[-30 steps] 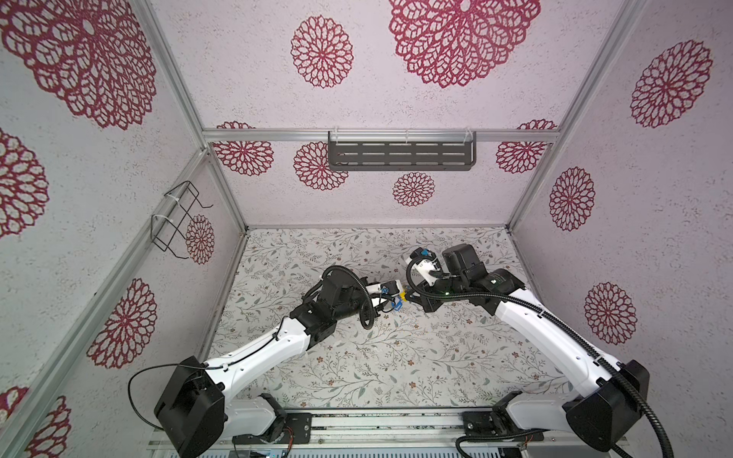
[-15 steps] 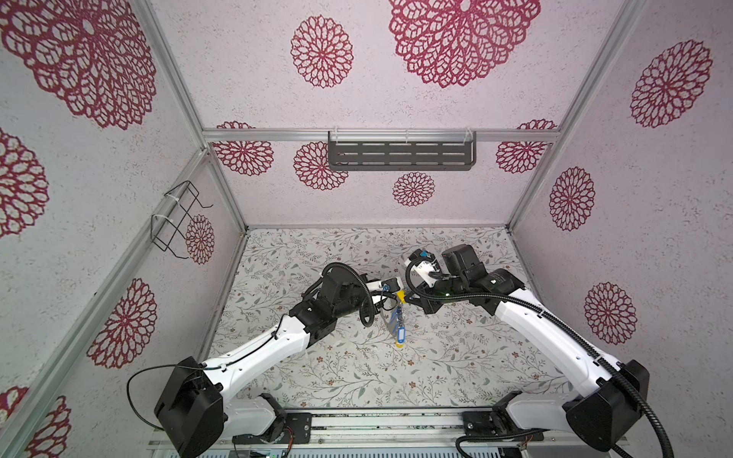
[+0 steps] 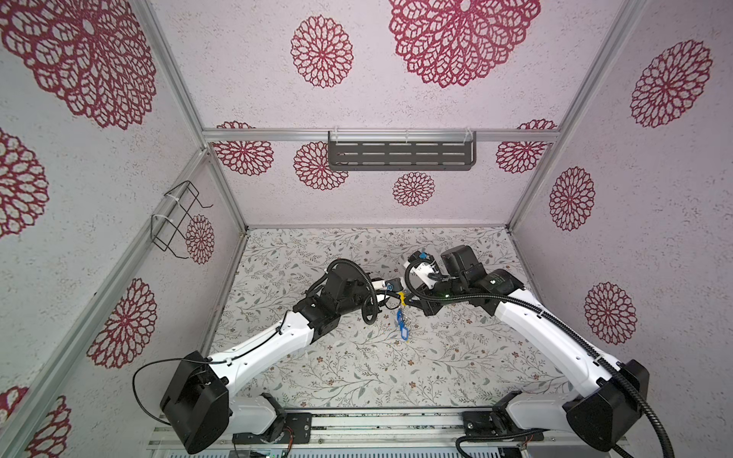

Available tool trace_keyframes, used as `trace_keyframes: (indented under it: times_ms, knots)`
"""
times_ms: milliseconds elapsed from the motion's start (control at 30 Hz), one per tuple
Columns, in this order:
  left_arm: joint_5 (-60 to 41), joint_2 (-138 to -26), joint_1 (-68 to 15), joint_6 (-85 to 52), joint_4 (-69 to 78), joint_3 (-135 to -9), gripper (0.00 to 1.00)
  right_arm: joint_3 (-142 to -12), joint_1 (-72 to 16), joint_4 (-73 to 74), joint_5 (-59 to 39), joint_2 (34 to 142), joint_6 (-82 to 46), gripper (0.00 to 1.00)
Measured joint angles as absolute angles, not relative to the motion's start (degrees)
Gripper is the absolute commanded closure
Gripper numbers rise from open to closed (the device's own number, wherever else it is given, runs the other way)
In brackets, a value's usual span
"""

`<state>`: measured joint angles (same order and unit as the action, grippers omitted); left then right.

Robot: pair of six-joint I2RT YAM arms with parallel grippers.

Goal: Remove the keys from the keyring

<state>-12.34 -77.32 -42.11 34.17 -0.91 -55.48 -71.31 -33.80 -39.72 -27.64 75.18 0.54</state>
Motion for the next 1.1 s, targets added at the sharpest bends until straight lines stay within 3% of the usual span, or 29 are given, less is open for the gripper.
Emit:
trace_keyframes:
  times_ms: [267,600,1100]
  knots:
    - [-12.51,-78.56,-42.11,34.83,-1.87,-56.53,0.78,-72.31,-34.87,-40.64,-27.7,75.2,1.1,1.0]
    - [-13.15,-78.13,-42.04,35.57,-3.25,-56.71,0.57,-72.55,-35.09,-43.18,-27.38,75.22,2.0,1.0]
    - [-16.21,-76.97,-42.06,35.75,-4.47,-56.27,0.56,-72.55,-35.55,-44.86,-23.77,75.33,6.0,1.0]
